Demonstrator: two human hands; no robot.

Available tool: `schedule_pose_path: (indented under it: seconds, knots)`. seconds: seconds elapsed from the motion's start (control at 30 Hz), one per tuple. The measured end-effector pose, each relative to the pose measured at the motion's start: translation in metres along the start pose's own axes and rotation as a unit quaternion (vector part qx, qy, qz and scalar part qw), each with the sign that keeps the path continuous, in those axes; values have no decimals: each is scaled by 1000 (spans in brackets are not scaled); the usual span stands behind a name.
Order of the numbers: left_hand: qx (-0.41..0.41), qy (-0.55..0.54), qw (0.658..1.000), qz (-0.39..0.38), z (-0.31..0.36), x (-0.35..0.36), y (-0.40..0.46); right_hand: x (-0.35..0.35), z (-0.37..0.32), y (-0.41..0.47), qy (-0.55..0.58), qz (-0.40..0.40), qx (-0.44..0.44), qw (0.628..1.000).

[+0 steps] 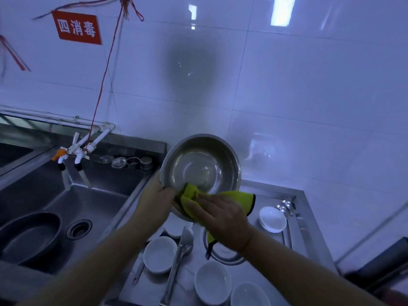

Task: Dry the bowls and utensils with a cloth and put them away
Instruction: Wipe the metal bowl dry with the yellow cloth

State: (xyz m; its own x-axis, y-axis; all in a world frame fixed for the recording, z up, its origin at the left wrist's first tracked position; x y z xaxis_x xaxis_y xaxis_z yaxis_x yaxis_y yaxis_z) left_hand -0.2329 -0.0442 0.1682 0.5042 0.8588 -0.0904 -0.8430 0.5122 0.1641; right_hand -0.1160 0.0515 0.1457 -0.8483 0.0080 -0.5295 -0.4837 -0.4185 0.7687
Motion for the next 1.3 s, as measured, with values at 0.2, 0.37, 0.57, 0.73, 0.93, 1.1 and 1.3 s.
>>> schedule_pose_path:
  seconds: [0.2, 0.37, 0.57, 0.73, 0.93, 1.1, 1.3]
  knots:
    - [-56, 160, 970, -175, 13, -2, 18, -11, 39, -18, 17, -94, -146, 985]
    - [-34, -72, 997, -4, -1, 23, -7, -16, 27, 3, -48, -5, 19, 999]
    - [-72, -206, 972, 84, -13, 31, -18, -11, -4, 8, -39, 34, 82, 995]
    - [-24, -19, 998, -51, -1, 23, 3, -21, 20, -17, -23, -17, -51, 998]
    - [-46, 60, 982, -171, 13, 22, 22, -27, 41, -24, -33, -62, -74, 995]
    - [-23, -125, 992, -18, -12, 49, -13, -20, 24, -4, -77, -9, 94, 993]
    - [-34, -176, 983, 35, -13, 46, -10, -18, 7, -3, -44, 17, 83, 995]
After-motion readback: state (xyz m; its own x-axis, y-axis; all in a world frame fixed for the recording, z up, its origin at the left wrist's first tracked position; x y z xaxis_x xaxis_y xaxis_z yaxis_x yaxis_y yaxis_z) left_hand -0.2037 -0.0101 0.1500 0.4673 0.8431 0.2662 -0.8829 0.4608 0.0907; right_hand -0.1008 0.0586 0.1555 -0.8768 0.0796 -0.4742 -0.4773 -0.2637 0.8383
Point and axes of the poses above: each hand's wrist, its own y-axis towards the middle knuckle, its own x-axis out of the palm, z = x × y, the point moved 7 cm from there along y, towards the middle knuckle, and after that the axes turned 1 degree about z, right-handed, at the moved point
